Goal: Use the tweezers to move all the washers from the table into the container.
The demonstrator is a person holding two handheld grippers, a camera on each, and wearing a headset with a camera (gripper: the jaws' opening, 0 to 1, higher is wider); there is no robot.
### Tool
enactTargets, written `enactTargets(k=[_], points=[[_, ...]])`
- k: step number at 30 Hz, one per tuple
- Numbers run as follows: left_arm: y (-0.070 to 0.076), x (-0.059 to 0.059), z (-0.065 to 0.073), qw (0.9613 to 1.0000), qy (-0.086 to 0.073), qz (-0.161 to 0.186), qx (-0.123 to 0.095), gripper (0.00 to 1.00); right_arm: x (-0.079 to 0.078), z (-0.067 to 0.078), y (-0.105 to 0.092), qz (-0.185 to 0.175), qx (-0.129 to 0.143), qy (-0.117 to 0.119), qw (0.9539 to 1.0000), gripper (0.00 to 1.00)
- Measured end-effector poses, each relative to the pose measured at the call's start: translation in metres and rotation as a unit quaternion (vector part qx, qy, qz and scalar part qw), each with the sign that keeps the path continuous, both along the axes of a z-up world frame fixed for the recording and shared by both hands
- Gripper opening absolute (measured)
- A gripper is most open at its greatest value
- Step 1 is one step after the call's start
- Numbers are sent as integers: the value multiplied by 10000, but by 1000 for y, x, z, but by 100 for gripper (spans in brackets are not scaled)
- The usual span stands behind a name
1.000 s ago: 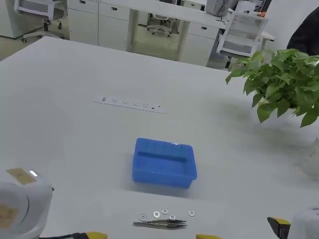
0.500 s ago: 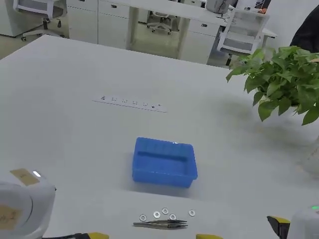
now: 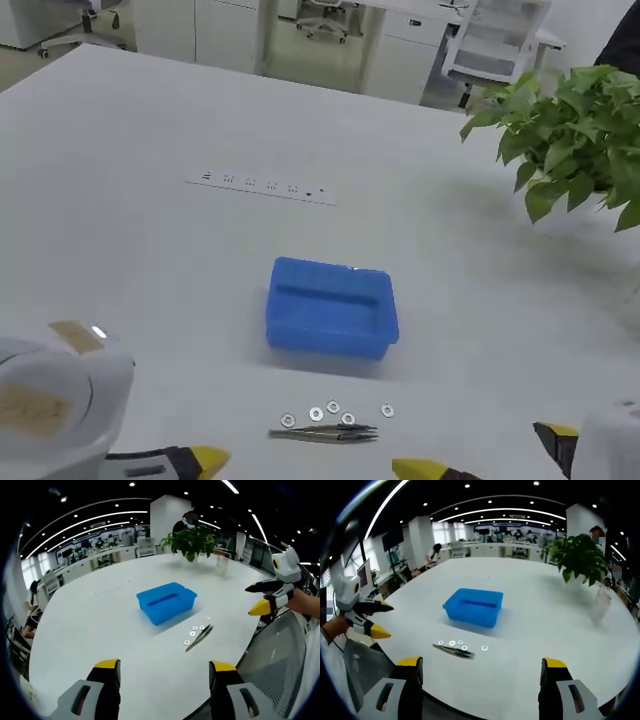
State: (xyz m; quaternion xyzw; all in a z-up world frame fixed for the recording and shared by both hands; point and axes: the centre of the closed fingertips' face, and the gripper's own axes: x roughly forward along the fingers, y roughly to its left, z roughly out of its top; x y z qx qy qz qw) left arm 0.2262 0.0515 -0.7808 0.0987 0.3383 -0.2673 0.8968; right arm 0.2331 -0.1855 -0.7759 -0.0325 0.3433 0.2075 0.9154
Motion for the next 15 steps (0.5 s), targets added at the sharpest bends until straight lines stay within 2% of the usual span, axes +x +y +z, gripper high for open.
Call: enactTargets(k=[5,9,11,15], points=[[-6,4,-7,9999,64,-105,53,71,2,-4,1,23,25,72,10000,97],[-11,10,-10,9998,4,-206,40,72,3,-10,3,74,11,172,9998,97],[-15,15,-10,9994,-124,-318,27,71,2,-12,4,119,4,226,9997,96],[-30,18,-17,9971,-50,-759,19,58,2,-14,5,175,2,275,9995,96]])
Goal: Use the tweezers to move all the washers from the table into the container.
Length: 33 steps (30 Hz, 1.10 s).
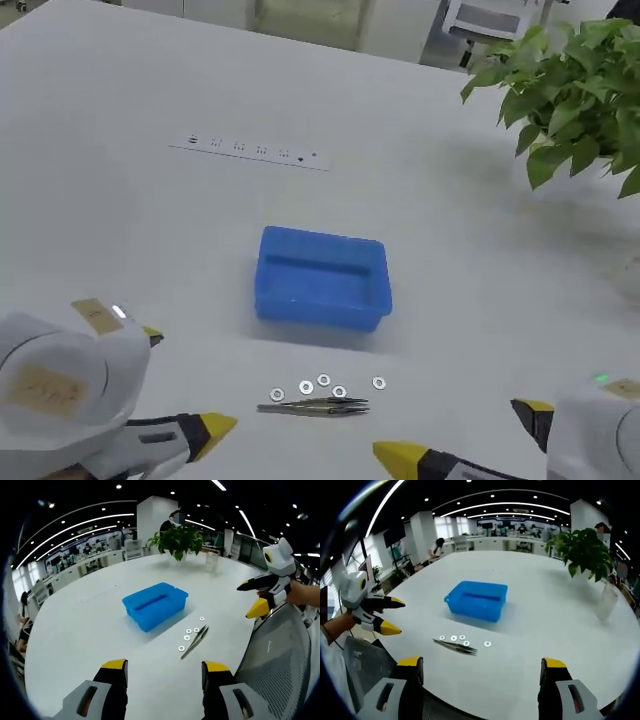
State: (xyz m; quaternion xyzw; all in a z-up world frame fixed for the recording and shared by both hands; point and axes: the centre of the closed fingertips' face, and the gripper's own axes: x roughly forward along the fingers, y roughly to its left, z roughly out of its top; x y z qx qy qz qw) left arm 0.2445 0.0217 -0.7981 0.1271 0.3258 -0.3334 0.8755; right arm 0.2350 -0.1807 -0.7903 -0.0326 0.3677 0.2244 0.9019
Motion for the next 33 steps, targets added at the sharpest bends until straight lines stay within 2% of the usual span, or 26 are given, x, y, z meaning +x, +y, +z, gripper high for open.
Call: enactTargets(k=[3,4,5,6,7,8,9,10,11,14,16,17,18,19,20,21,28,30,31,32,33], points=[[-5,5,-9,9990,-57,-286,350,54,-1,-3,0,46,10,63,10000,95],[-12,3,-12,9978,-19,-546,378,48,-2,-3,1,51,19,70,10000,95],[-14,3,-15,9971,6,-620,441,41,-2,-4,1,58,33,80,9999,95],[-15,6,-16,9967,-54,-651,477,35,-3,-5,2,65,39,95,9999,95],[-19,6,-18,9957,-78,-781,498,33,-3,-7,2,68,39,113,9999,95],[-22,5,-22,9942,-13,-931,534,32,-4,-8,2,67,44,134,9999,95],[-24,7,-27,9940,11,-917,596,35,-4,-9,2,63,58,151,9998,95],[-26,8,-32,9927,61,-1024,629,33,-4,-10,1,52,75,165,9998,95],[-28,8,-35,9918,126,-1094,644,27,-5,-10,1,52,86,175,9998,94],[-35,12,-39,9896,116,-1268,674,19,-6,-12,1,58,85,202,9997,94],[-40,13,-43,9877,179,-1408,660,15,-7,-13,-1,51,90,226,9997,94],[-44,11,-46,9855,286,-1554,621,10,-7,-13,-1,38,110,235,9997,94],[-45,13,-48,9854,284,-1546,647,6,-7,-13,-1,31,124,241,9996,94],[-47,13,-50,9845,277,-1596,675,5,-7,-13,-1,25,137,248,9996,94],[-49,11,-54,9810,328,-1769,722,5,-8,-13,-1,22,146,256,9996,94],[-50,10,-57,9795,384,-1821,768,6,-8,-13,-1,21,144,260,9996,94],[-57,12,-71,9732,431,-2069,910,4,-9,-14,0,53,90,285,9995,94],[-57,12,-76,9709,471,-2128,989,3,-9,-13,-1,48,86,284,9995,94],[-56,10,-80,9678,500,-2211,1091,2,-9,-13,-1,49,81,282,9996,94],[-56,10,-82,9664,508,-2235,1166,2,-9,-12,-1,51,74,280,9996,94],[-56,9,-83,9659,492,-2253,1178,1,-9,-11,-1,51,67,270,9996,94]])
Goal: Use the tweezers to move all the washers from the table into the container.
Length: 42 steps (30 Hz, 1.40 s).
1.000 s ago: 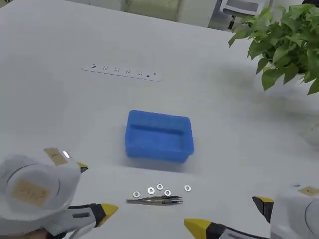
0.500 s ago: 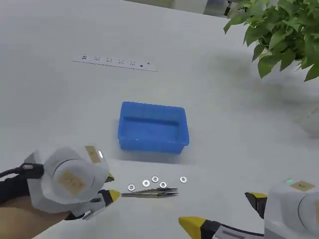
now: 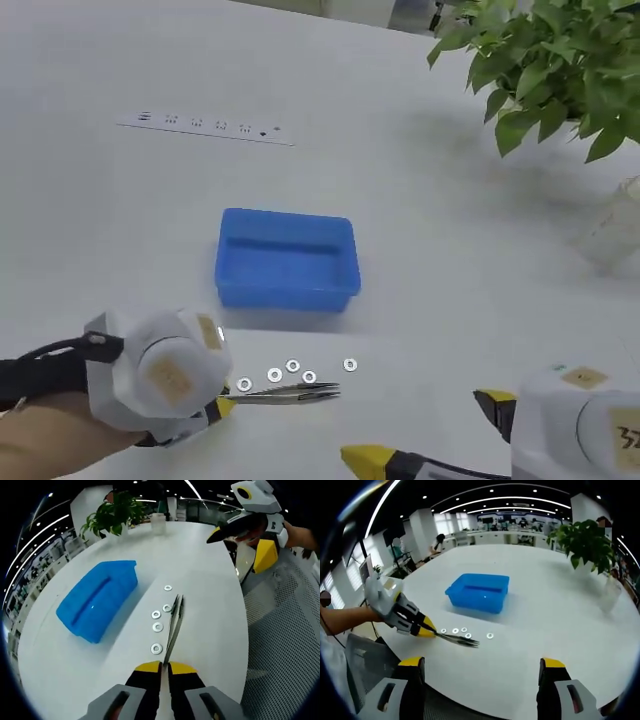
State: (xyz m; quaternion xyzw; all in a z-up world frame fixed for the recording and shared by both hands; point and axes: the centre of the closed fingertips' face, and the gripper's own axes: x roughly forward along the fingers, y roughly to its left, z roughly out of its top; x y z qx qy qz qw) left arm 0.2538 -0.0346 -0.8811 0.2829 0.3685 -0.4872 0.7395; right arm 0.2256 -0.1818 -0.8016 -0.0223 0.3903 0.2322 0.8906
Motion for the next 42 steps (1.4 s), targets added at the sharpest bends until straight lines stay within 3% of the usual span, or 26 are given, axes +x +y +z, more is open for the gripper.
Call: enactTargets(k=[9,14,20,27,30,33,36,37,40,42], points=[[-7,-3,2,9998,-93,-162,-49,0,-2,6,7,212,-70,-73,9997,89],[-10,-7,11,9996,-196,-186,-81,0,-7,7,19,455,-95,-42,9989,84],[-14,-12,43,9983,-439,-83,-383,0,-11,8,37,827,14,-30,9966,72],[-15,-19,78,9957,-696,-67,-611,0,-12,5,62,1403,49,5,9901,62],[-16,-22,92,9946,-757,-104,-709,0,-10,7,77,1765,87,-27,9843,56],[-17,-25,101,9939,-799,-186,-734,0,-5,7,93,2235,96,-117,9746,45],[-17,-28,108,9934,-843,-269,-735,0,-1,7,111,2741,86,-257,9613,35],[-17,-28,111,9931,-866,-300,-733,0,0,5,116,2963,11,-304,9546,32],[-16,-28,117,9925,-897,-321,-765,0,4,-4,121,3285,-280,-363,9434,22],[-15,-27,119,9925,-899,-369,-738,0,5,-8,130,3554,-380,-467,9328,17]])
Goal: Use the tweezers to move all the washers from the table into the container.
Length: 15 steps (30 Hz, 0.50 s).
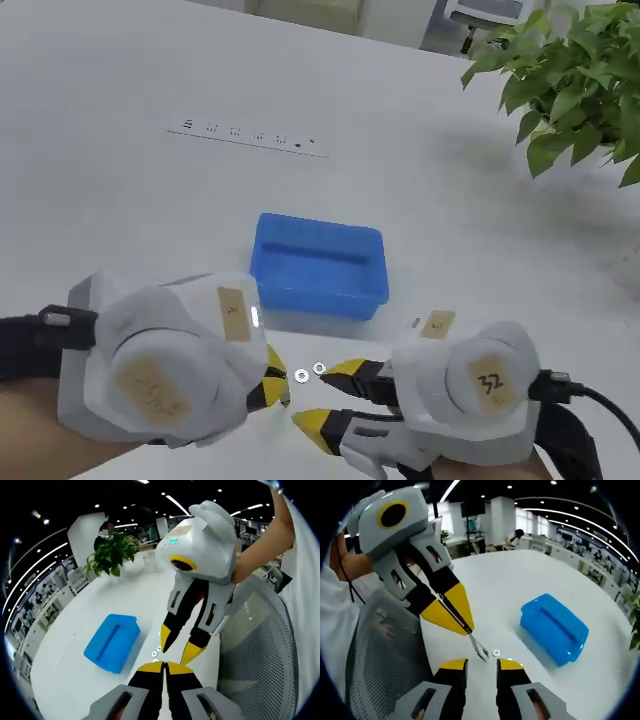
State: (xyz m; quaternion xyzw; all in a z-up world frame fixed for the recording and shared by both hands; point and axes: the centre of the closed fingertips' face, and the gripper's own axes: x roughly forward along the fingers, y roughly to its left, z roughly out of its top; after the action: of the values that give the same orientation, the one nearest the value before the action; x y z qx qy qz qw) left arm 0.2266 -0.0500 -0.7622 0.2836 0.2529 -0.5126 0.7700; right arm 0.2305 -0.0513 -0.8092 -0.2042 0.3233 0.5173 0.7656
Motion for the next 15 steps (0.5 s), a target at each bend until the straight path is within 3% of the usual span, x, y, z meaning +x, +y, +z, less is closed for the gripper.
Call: enactTargets(k=[2,8,15], points=[[2,0,2,10000,-46,-50,37,0,1,4,10,250,23,-231,9994,14],[4,-4,16,9995,-51,-300,66,0,-4,14,30,834,66,-359,9959,13],[7,-11,32,9979,-143,-628,58,0,-7,18,39,1166,53,-474,9920,9]])
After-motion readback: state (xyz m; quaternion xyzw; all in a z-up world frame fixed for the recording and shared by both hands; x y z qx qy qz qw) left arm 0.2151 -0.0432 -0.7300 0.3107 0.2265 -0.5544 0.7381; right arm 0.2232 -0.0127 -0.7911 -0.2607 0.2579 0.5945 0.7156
